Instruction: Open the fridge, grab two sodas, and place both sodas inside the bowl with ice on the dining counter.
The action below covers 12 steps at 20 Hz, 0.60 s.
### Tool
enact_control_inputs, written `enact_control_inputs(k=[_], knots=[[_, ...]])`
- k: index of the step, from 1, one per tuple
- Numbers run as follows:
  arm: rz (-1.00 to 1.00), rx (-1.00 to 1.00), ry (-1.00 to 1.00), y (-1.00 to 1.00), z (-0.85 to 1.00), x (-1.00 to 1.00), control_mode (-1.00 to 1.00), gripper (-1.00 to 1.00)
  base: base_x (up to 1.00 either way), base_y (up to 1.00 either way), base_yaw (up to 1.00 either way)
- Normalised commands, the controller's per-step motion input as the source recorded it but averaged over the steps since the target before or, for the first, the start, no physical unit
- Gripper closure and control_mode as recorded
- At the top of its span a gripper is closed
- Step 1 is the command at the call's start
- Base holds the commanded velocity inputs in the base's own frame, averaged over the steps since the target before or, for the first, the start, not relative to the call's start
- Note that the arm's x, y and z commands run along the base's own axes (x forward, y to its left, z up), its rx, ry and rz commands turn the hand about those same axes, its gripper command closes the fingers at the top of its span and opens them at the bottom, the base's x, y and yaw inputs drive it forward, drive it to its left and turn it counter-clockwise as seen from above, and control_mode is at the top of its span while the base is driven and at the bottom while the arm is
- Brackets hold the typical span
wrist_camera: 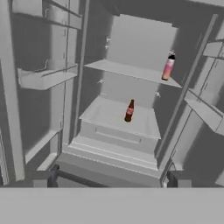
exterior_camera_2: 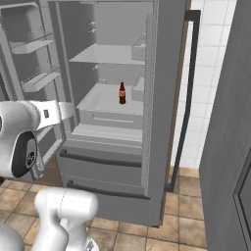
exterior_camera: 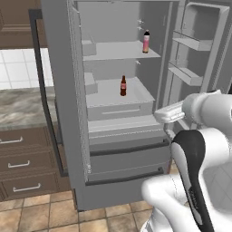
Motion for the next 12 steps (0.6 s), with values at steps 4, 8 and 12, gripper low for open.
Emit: enact_control_inputs(k=[4,8,12], knots=[[-0.18,-0.22,0.00,-0.25,-0.08,-0.57,-1.00,-1.00,0.00,0.00,0.00],[-0.18,-0.07,0.00,0.03,-0.12,-0.54,-1.00,-1.00,0.00,0.00,0.00],[-0.03,0.00,0.00,0.17,-0.15,-0.11,-1.00,-1.00,0.00,0.00,0.00]])
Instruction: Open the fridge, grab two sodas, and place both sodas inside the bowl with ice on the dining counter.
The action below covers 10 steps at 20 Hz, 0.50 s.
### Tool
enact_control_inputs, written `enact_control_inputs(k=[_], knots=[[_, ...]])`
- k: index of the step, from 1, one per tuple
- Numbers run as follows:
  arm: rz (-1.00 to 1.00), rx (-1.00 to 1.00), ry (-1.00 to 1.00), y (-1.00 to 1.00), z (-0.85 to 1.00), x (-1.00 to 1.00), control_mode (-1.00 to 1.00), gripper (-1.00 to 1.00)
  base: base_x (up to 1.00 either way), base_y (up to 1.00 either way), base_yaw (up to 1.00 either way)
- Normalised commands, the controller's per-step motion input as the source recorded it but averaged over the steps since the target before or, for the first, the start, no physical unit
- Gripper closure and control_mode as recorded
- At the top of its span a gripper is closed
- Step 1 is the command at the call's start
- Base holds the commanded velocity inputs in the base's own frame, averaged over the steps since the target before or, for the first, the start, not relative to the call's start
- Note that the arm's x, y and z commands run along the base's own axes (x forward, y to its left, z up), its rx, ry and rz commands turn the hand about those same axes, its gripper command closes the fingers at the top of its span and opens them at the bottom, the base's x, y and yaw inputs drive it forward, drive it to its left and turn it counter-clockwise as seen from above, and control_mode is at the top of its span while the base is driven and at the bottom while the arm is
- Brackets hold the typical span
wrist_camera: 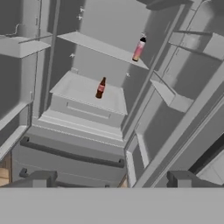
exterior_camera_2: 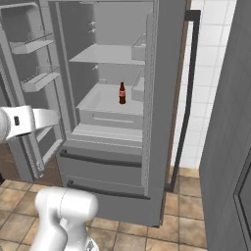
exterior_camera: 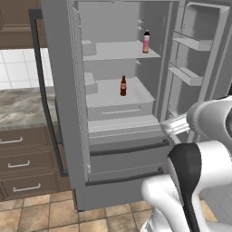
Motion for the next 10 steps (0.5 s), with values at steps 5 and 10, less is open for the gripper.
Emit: enact_control_inputs(k=[5,10], knots=[[0.00,0.00,0.01,0.08,-0.08,0.00,-1.00,-1.00,0.00,0.00,0.00],[0.00,0.01,0.02,0.00,0.00,0.19,-1.00,-1.00,0.00,0.00,0.00]])
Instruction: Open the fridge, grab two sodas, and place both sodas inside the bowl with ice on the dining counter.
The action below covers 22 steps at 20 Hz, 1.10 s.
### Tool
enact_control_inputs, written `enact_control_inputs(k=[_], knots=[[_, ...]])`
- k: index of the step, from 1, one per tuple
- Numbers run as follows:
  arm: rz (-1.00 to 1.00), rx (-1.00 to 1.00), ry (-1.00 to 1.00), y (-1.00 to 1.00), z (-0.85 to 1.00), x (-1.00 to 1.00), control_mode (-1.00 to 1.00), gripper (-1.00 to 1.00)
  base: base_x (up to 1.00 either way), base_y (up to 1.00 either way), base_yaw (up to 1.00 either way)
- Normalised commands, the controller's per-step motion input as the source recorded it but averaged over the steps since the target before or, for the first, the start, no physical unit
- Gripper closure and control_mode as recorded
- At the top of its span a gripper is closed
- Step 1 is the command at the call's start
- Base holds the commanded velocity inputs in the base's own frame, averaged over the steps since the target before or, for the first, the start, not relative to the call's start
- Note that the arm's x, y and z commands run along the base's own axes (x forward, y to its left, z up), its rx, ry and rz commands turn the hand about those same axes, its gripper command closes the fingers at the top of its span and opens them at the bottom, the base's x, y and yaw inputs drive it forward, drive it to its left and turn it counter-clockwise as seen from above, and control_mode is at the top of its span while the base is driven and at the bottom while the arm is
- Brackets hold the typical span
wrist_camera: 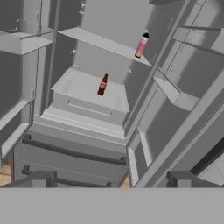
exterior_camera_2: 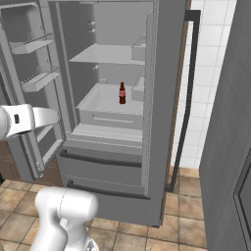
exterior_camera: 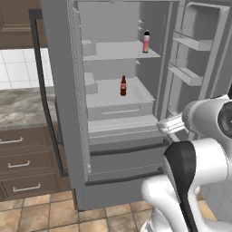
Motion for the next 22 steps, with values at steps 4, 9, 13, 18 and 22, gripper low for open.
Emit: enact_control_inputs(k=[4,9,13,18,22], knots=[[0.00,0.06,0.00,-0.01,0.00,0.55,-1.00,-1.00,0.00,0.00,0.00],[0.00,0.05,0.00,-0.02,0.00,0.38,-1.00,-1.00,0.00,0.00,0.00],[0.00,0.00,0.00,0.00,0.00,0.00,1.00,-1.00,0.34,-0.02,0.00],[0.00,0.00,0.00,0.00,0.00,0.00,1.00,-1.00,0.73,0.00,0.02],[0.00,0.00,0.00,0.00,0.00,0.00,1.00,-1.00,0.80,0.00,0.02]])
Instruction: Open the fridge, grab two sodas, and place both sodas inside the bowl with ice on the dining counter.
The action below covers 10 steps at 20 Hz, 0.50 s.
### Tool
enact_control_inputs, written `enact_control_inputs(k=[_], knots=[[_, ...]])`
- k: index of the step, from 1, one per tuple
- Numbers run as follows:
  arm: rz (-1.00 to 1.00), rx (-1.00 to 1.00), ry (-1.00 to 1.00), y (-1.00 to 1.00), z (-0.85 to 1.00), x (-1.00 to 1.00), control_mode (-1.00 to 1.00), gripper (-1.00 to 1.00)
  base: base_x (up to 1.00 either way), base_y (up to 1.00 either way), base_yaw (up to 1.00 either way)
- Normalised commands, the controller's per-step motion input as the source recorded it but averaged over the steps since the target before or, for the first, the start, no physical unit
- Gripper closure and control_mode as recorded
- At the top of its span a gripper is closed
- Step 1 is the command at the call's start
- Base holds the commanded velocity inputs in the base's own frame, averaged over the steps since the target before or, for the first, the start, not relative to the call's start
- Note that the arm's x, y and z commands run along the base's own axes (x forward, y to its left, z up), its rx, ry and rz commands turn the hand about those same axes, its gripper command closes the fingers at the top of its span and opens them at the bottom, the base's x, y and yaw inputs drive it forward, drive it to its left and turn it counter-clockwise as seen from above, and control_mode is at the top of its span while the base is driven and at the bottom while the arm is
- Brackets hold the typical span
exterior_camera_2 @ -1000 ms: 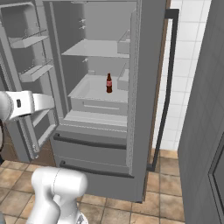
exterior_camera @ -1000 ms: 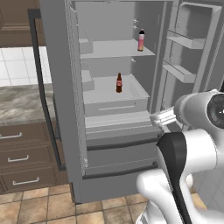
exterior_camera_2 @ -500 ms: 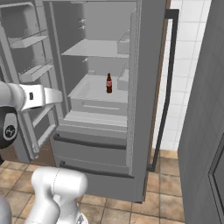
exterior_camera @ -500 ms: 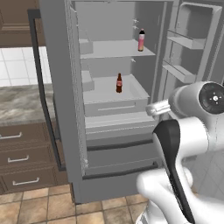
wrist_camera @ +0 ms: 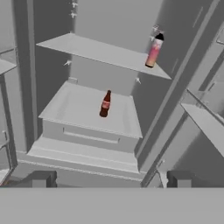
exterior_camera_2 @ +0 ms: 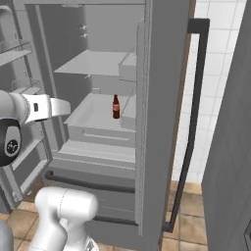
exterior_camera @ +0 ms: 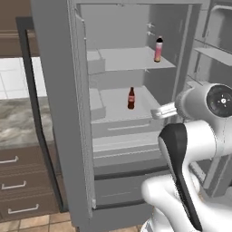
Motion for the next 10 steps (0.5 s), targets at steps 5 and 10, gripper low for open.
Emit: enact_control_inputs(k=[5,10], knots=[[0.00,0.00,0.00,0.00,0.00,0.00,1.00,-1.00,0.70,-0.03,0.00],[0.00,0.00,0.00,0.00,0.00,0.00,1.00,-1.00,0.71,0.00,0.00]])
